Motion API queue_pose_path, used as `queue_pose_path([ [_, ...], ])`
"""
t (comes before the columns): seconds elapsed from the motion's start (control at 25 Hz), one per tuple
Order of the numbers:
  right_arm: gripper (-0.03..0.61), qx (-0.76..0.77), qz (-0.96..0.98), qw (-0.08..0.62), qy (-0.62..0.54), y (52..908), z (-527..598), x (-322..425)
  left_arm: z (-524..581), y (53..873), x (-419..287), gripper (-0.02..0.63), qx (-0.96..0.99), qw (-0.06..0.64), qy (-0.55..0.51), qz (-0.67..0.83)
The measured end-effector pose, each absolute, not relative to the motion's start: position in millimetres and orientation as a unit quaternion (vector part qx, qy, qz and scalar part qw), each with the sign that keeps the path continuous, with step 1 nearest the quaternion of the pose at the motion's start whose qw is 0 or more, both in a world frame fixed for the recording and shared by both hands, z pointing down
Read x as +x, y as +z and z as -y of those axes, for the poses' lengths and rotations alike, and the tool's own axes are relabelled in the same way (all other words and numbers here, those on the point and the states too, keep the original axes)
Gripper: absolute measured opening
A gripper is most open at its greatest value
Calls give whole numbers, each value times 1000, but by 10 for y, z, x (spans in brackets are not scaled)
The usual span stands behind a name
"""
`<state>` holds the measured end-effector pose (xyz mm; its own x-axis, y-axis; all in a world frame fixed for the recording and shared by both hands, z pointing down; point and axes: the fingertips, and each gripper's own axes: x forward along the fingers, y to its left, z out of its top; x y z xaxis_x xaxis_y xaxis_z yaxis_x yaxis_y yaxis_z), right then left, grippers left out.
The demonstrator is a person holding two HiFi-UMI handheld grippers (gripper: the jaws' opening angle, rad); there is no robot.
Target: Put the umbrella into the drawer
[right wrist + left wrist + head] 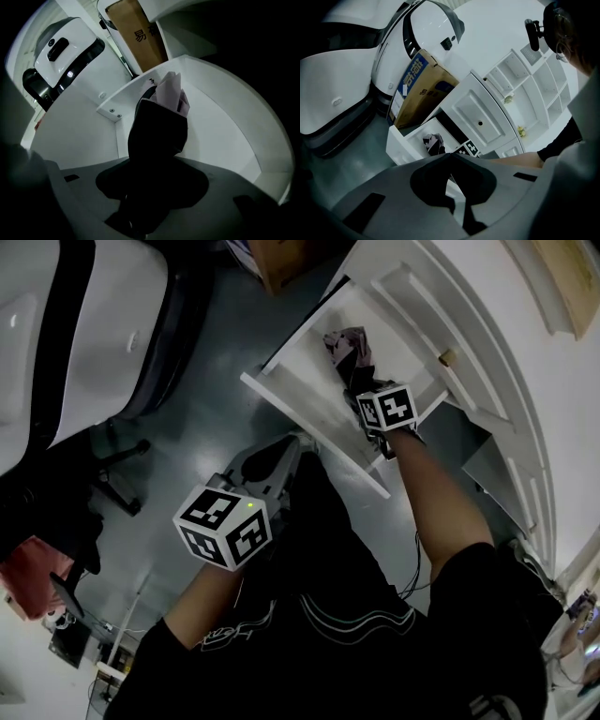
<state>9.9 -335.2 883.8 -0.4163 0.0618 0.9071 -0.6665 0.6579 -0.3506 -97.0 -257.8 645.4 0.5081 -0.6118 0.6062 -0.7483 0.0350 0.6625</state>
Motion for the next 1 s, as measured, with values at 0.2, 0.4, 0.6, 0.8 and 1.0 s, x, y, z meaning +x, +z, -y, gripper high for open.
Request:
queue_pose_path([
  [0.2,212,205,765,511,334,9054,3366,144,2553,6577,-1048,20,682,531,72,498],
  [0.4,215,209,766,528,301,9150,3392,127,2503,6602,-1104,20,679,533,74,499],
  [0.6,224,224,767,534,277,9181,3363,108,2393,6647,-1161,20,674,539,75,500],
  [0.8,258,237,764,536,271,9158,3369,94,2377,6573,-1160,20,681,535,68,495],
  [1.0,273,257,756,542,264,8973,3470,184,2303,6456,-1258,20,684,528,67,499],
])
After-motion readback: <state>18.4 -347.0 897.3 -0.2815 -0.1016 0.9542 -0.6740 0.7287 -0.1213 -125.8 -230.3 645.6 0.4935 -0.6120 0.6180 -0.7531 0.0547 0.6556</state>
